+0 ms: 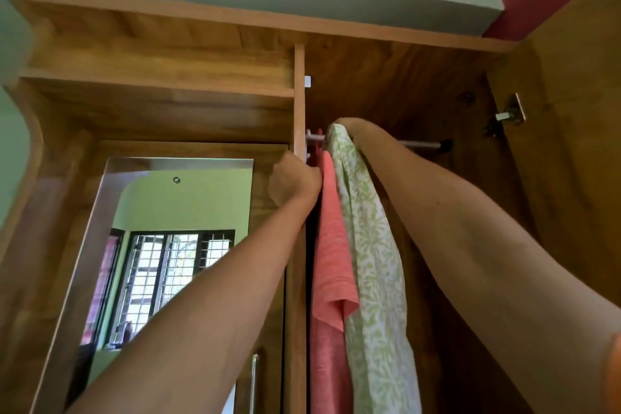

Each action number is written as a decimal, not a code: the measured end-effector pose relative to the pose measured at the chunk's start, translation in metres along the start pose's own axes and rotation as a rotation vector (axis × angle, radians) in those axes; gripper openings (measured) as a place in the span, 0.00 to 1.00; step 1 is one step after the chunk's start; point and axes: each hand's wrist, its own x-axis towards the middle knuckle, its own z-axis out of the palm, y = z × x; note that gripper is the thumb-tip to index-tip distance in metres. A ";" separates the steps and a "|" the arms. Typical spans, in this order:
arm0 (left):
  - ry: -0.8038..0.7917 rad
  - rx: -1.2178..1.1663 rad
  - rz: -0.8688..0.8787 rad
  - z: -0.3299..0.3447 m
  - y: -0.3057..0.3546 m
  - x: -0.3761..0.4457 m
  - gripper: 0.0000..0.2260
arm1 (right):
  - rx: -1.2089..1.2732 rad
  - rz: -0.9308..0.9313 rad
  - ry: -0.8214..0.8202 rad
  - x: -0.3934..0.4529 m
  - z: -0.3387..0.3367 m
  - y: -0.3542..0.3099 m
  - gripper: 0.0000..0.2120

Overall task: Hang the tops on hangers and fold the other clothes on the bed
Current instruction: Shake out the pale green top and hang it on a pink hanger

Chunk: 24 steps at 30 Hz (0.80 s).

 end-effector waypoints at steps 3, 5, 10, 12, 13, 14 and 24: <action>-0.004 -0.018 -0.003 0.001 0.000 0.001 0.14 | -0.005 -0.047 0.050 -0.069 0.002 -0.010 0.16; -0.015 -0.029 0.002 0.000 0.000 0.001 0.14 | 0.105 -0.015 0.023 -0.090 0.001 -0.001 0.15; 0.010 0.023 0.123 -0.002 0.001 -0.010 0.13 | 0.118 -0.019 0.231 -0.120 -0.001 0.022 0.07; 0.008 0.041 0.181 -0.005 0.000 -0.016 0.17 | 0.094 -0.051 0.313 -0.130 -0.003 0.027 0.10; -0.006 0.056 0.197 -0.007 -0.002 -0.018 0.20 | 0.081 -0.064 0.341 -0.135 -0.003 0.029 0.11; -0.026 0.091 0.198 -0.010 -0.003 -0.024 0.24 | 0.039 -0.068 0.375 -0.145 -0.004 0.032 0.12; -0.208 0.025 0.346 -0.043 0.006 -0.162 0.21 | -0.131 -0.045 0.396 -0.314 0.003 0.086 0.21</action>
